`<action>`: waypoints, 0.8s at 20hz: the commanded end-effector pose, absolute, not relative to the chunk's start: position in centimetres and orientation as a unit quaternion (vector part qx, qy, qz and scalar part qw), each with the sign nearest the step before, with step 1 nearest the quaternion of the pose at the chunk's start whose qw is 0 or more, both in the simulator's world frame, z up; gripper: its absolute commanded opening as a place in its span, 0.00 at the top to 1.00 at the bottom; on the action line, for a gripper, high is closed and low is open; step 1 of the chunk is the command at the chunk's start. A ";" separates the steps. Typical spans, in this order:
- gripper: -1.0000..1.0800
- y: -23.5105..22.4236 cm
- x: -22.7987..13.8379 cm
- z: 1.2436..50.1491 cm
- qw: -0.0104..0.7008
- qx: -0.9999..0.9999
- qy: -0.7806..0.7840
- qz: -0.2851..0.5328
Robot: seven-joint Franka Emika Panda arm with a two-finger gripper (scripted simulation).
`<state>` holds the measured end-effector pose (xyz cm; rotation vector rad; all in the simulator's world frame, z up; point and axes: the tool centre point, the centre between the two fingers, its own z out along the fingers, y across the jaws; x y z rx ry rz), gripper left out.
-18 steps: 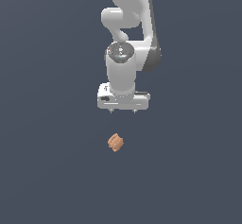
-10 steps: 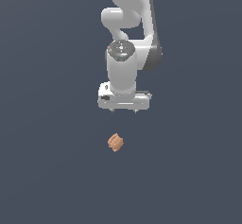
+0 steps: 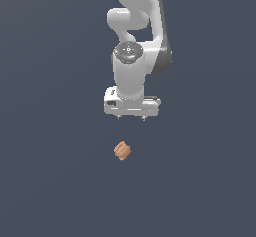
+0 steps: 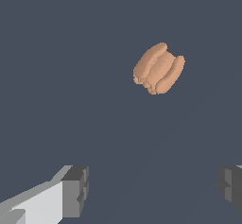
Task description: Pick up the object and move it to a goal position.
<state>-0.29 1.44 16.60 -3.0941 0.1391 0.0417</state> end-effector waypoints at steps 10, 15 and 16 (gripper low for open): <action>0.04 0.7 1.7 15.3 0.020 -0.994 0.110 0.012; 0.04 -0.1 3.4 14.1 0.016 -0.986 0.166 0.011; 0.04 -0.2 3.8 13.8 0.016 -0.984 0.180 0.011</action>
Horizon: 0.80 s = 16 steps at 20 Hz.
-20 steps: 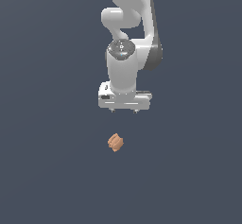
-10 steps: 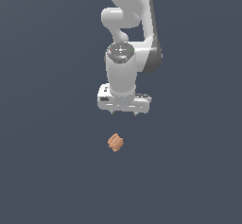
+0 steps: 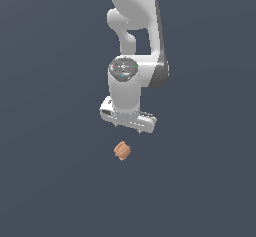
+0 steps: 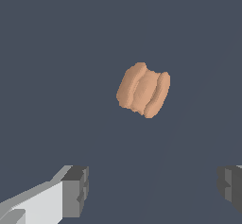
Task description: Pick up the object and move it to a goal position.
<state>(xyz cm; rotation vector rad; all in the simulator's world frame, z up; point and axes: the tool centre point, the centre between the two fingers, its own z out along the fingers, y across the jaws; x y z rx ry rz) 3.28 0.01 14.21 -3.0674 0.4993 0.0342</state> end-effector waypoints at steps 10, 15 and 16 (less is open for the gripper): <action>0.04 -1.8 7.3 10.7 0.006 -0.953 0.302 0.004; 0.04 -2.3 8.2 9.7 0.002 -0.941 0.337 0.002; 0.04 -2.4 8.3 9.5 0.002 -0.940 0.342 0.001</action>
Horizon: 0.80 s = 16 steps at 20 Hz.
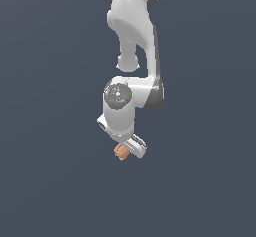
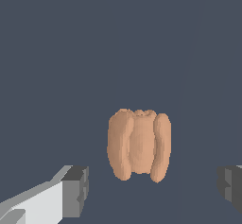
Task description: Pick up the object and move it to a goal position.
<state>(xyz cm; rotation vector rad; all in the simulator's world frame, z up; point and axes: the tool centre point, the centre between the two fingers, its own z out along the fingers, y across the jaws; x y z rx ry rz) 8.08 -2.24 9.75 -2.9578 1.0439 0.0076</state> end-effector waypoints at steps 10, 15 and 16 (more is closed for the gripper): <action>0.04 -2.5 8.7 8.9 0.000 -0.934 0.356 0.000; 0.04 -2.6 8.7 7.1 0.000 -0.934 0.357 0.000; 0.04 -2.6 8.6 6.4 0.000 -0.934 0.357 0.000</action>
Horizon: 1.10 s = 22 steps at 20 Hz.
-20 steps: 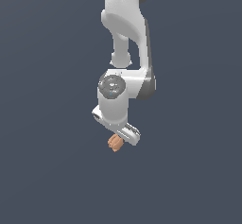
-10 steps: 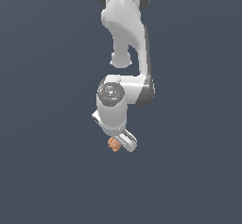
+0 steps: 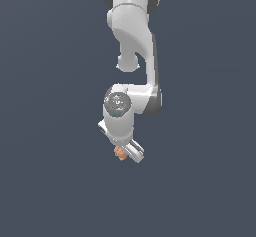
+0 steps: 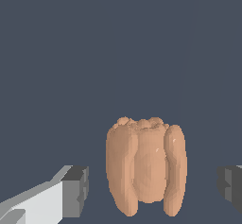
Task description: Pick up the object and move it to a goal position.
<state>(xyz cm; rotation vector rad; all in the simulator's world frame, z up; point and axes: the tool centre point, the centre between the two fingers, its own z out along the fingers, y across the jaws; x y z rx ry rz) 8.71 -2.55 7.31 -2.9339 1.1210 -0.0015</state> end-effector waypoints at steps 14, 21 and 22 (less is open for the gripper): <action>1.00 -2.6 8.7 4.0 0.000 -0.934 0.358 0.000; 1.00 -2.6 8.7 4.0 0.000 -0.934 0.358 0.000; 1.00 -2.6 8.7 4.1 0.000 -0.934 0.358 0.000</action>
